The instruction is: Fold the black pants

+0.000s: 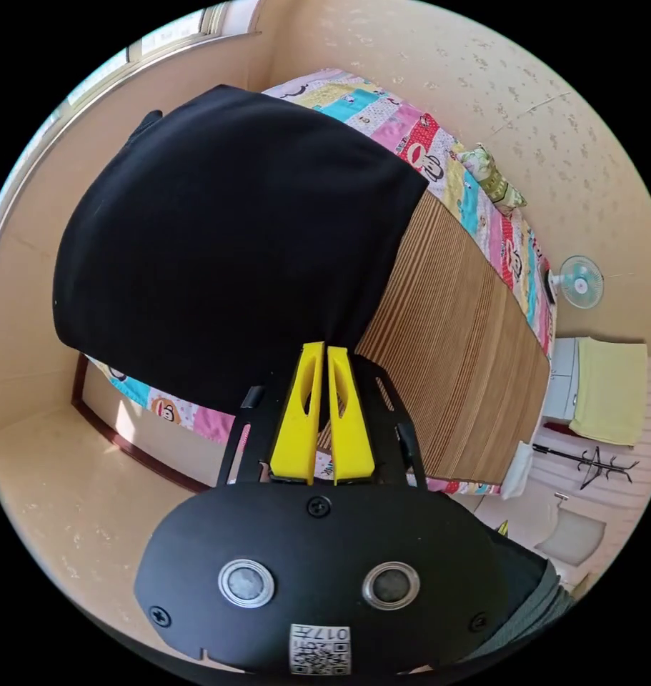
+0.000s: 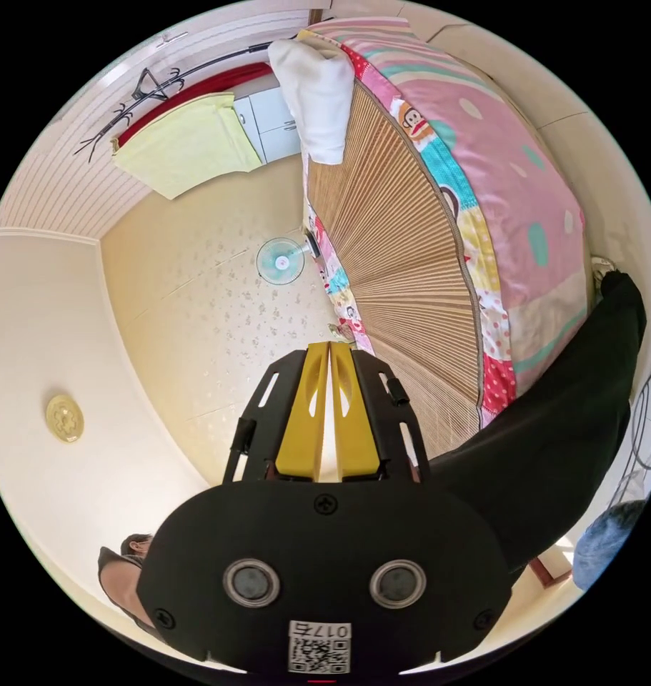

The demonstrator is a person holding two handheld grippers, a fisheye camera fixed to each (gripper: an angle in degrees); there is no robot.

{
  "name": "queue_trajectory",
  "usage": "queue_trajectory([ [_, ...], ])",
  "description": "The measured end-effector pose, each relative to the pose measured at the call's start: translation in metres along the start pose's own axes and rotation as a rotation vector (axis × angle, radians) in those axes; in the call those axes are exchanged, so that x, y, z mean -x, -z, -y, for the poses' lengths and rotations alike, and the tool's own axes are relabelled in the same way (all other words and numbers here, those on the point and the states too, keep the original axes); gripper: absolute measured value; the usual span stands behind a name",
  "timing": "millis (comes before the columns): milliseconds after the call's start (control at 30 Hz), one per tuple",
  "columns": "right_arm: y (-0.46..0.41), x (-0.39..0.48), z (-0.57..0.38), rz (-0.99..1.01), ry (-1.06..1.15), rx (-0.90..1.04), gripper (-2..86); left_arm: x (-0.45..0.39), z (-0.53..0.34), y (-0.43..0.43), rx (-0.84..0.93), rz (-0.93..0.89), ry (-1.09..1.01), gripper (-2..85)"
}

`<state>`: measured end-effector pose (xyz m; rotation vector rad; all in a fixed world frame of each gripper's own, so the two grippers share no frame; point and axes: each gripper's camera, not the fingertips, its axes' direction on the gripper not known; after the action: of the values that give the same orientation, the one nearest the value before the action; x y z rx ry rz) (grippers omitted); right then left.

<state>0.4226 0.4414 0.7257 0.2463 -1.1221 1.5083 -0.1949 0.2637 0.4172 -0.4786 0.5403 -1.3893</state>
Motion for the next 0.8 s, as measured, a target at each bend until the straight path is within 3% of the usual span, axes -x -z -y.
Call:
queue_trajectory([
  [167, -0.005, 0.015, 0.027, -0.046, 0.014, 0.031, 0.4, -0.002, -0.030, 0.046, -0.096, -0.102, -0.094, -0.9],
  [267, -0.016, 0.017, 0.032, -0.051, 0.000, 0.051, 0.4, -0.024, -0.033, 0.040, -0.011, -0.608, -0.304, -1.0],
  [333, -0.024, 0.017, 0.033, -0.060, -0.014, 0.056, 0.4, -0.029, -0.037, 0.050, -0.047, -0.536, -0.271, -1.0],
  [367, -0.029, 0.018, 0.034, -0.062, -0.025, 0.055, 0.4, -0.023, -0.040, 0.065, -0.121, -0.442, -0.198, -1.0],
  [500, -0.048, 0.025, 0.038, -0.031, -0.032, 0.066, 0.4, 0.036, -0.044, 0.146, -0.448, -0.409, 0.007, -0.7],
  [533, -0.055, 0.030, 0.041, -0.025, -0.027, 0.080, 0.4, 0.045, -0.046, 0.161, -0.496, -0.352, 0.043, -0.6],
  [600, -0.065, 0.039, 0.044, -0.036, -0.012, 0.114, 0.4, 0.083, -0.053, 0.222, -0.667, -0.048, 0.263, 0.2],
  [700, -0.079, 0.056, 0.046, -0.086, 0.016, 0.178, 0.4, 0.136, -0.032, 0.264, -0.687, 0.048, 0.337, 7.1],
  [800, -0.089, 0.068, 0.043, -0.131, 0.031, 0.228, 0.3, 0.188, 0.012, 0.260, -0.488, 0.002, 0.308, 12.0],
])
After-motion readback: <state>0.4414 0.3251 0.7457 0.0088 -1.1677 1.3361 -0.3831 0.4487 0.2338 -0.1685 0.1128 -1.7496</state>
